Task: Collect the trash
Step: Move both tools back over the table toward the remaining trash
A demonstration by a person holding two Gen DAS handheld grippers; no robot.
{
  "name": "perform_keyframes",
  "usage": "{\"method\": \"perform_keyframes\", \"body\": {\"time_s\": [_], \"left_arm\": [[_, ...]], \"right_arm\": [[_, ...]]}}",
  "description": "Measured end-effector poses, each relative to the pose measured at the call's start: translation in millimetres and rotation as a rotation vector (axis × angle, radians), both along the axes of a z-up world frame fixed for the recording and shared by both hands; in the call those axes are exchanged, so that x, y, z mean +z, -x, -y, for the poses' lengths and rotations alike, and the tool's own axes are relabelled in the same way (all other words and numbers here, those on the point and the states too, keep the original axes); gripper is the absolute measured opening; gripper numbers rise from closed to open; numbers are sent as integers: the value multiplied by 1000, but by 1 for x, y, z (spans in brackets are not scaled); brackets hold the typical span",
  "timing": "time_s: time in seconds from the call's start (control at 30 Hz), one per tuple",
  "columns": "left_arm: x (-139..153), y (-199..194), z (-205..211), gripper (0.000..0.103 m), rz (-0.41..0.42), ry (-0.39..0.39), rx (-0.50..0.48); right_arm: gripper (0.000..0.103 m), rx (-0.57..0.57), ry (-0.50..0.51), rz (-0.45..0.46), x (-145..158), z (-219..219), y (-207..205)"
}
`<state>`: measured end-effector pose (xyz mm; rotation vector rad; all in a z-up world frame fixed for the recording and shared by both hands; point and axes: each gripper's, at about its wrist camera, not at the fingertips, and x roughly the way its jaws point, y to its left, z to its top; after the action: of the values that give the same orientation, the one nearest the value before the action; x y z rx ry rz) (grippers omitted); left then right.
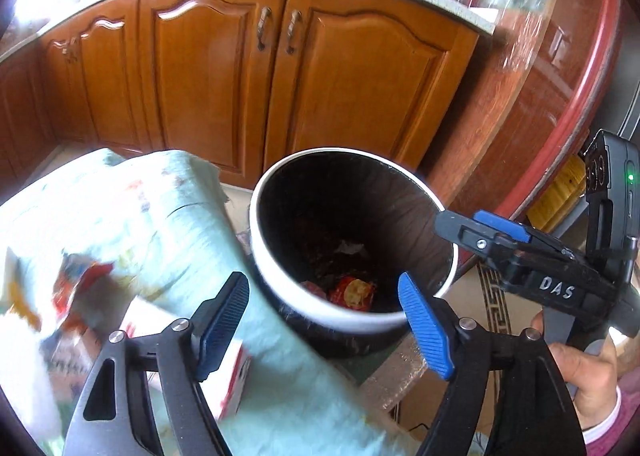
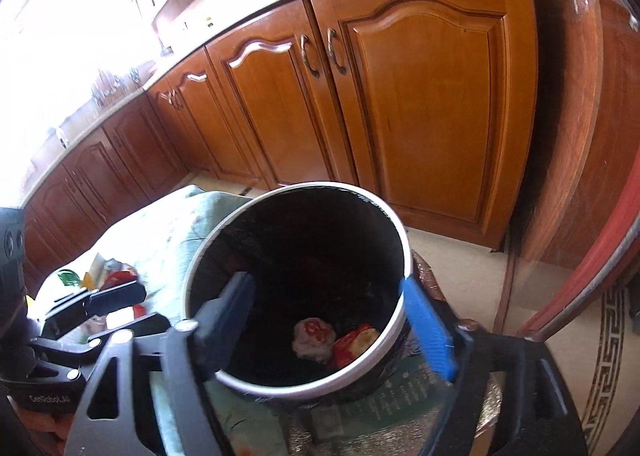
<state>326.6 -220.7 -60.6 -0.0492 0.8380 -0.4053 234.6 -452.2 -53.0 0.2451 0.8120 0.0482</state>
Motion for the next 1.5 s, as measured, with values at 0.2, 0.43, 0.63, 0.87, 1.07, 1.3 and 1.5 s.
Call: {"method": "perform_keyframes", "body": {"time_s": [0.2, 0.43, 0.63, 0.87, 1.07, 1.3, 1.5], "left_arm": [[-5, 47, -35, 78, 18, 20, 63], [5, 103, -70, 78, 15, 20, 152], [10, 137, -107, 78, 13, 24, 231], [14, 170, -145, 78, 1, 42, 336], [22, 172, -153, 78, 13, 32, 377], [30, 159, -152, 78, 14, -9, 401], [36, 139, -158, 78, 19, -28, 427]], "right_arm": [[89, 20, -53, 18, 2, -22, 28], [89, 68, -103, 10, -1, -56, 55], [89, 121, -110, -2, -2, -85, 68], [89, 185, -91, -10, -5, -115, 71], [89, 232, -66, -13, -10, -139, 65], [89, 334, 36, -14, -18, -167, 43], [89, 430, 132, -30, -26, -180, 14]]}}
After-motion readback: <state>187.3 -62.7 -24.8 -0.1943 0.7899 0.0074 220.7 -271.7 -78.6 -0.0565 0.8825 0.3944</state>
